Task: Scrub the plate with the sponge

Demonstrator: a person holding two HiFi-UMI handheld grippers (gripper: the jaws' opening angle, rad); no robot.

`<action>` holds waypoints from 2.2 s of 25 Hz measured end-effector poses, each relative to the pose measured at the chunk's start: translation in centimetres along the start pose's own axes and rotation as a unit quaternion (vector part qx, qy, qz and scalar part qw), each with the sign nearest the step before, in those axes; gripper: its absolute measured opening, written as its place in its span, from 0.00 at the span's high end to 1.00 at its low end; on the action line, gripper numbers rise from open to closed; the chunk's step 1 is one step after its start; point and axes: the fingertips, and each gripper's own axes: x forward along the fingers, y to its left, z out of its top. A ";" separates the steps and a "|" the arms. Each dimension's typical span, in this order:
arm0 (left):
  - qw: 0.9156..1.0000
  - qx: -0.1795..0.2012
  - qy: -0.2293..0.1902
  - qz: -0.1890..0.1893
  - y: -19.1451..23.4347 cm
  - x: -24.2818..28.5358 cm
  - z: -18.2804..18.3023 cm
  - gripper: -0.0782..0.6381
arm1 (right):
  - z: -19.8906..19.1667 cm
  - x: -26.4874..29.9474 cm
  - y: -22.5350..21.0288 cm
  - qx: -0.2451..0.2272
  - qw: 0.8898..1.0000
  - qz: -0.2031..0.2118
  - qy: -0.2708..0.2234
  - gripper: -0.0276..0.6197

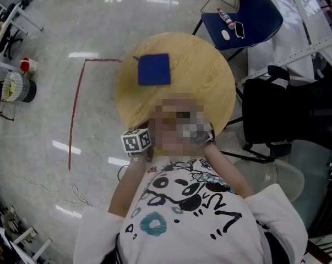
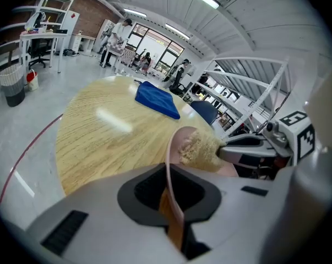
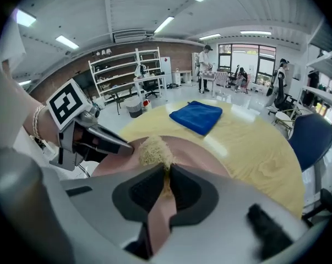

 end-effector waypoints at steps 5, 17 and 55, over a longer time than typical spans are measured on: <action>1.000 0.000 0.000 0.004 -0.1 0.1 -0.2 0.85 | -0.4 0.1 0.1 -0.006 1.000 0.002 0.007 0.88; 1.000 -0.009 -0.005 0.011 0.0 0.0 -0.2 0.85 | -0.6 -0.4 -2.7 0.003 0.999 -0.038 0.006 0.88; 0.998 -0.065 -0.019 0.010 -0.3 0.1 -0.4 0.85 | -7.8 -4.9 3.8 0.063 0.997 -0.010 0.031 0.88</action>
